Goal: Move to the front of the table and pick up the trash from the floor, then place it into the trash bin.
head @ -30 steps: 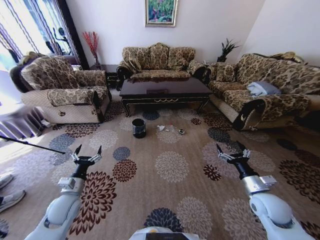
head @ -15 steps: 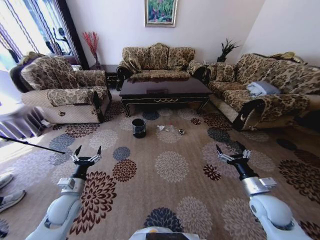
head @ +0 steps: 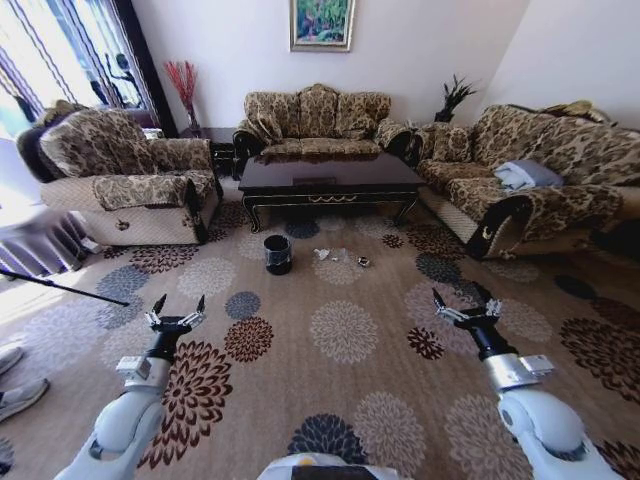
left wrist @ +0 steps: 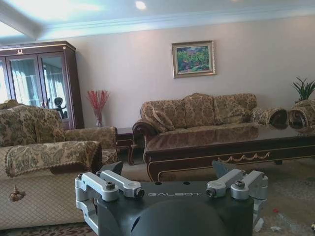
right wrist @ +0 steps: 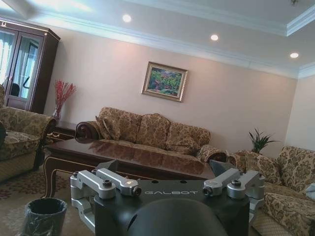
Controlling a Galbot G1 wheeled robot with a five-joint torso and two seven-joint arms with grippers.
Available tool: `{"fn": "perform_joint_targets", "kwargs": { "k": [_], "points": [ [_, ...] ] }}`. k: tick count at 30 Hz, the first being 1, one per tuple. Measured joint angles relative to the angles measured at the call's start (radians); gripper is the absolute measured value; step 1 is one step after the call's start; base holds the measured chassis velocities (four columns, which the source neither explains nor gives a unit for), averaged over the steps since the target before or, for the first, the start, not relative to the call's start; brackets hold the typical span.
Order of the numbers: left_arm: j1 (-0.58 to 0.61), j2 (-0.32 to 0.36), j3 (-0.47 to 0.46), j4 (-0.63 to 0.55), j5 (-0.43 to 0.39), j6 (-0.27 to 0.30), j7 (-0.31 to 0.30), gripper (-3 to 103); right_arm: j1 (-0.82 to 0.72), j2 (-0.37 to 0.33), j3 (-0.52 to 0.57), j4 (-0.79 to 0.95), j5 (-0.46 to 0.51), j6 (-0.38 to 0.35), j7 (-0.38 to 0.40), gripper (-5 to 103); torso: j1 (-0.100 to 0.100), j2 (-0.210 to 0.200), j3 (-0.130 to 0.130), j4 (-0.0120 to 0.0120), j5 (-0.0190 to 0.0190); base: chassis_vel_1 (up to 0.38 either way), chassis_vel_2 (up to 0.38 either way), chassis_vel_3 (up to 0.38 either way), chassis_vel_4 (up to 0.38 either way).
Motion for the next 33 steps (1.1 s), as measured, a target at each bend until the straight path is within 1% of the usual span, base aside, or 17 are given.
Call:
{"fn": "perform_joint_targets", "kwargs": {
  "k": [1,8,13,25,26,29,31,33],
  "points": [
    [0.000,0.000,0.000,0.000,0.000,0.000,0.000,100,0.000,0.000,0.000,0.000,0.000,0.000,0.000,100,0.000,0.000,0.000,0.0000,0.0000,0.000,0.000,0.000,0.000],
    [0.004,-0.001,0.003,-0.001,0.014,0.002,-0.001,100,-0.010,0.011,0.004,0.004,-0.002,0.007,0.001,100,-0.019,-0.043,-0.024,0.0000,0.0000,0.000,0.000,0.000,0.000],
    [0.007,-0.002,0.004,-0.005,0.015,0.005,-0.001,100,-0.009,0.016,0.004,0.008,-0.003,0.011,0.001,100,-0.027,-0.062,-0.035,-0.0001,0.0000,0.000,0.000,0.000,0.000],
    [0.011,-0.009,0.007,-0.008,0.011,0.009,-0.001,100,-0.012,0.016,0.005,0.026,-0.003,0.013,-0.006,100,-0.056,-0.125,-0.070,0.0000,0.0000,0.000,0.000,0.000,0.000],
    [0.011,-0.009,0.007,-0.008,0.011,0.009,-0.001,100,-0.012,0.016,0.005,0.026,-0.003,0.013,-0.006,100,-0.056,-0.125,-0.070,0.0000,0.0000,0.000,0.000,0.000,0.000],
    [0.012,-0.010,0.008,-0.010,0.011,0.009,-0.001,100,-0.014,0.015,0.008,0.036,-0.013,0.012,-0.014,100,-0.064,-0.145,-0.081,0.0000,0.0000,0.000,0.000,0.000,0.000],
    [0.012,-0.010,0.008,-0.010,0.011,0.009,-0.001,100,-0.016,0.015,0.008,0.039,-0.013,0.012,-0.019,100,-0.066,-0.149,-0.084,0.0000,0.0000,0.000,0.000,0.000,0.000],
    [0.012,-0.009,0.008,-0.010,0.010,0.009,-0.001,100,-0.018,0.016,0.008,0.043,-0.005,0.012,-0.037,100,-0.071,-0.162,-0.091,0.0000,-0.0001,0.000,0.000,0.000,0.000]
  ]
}}
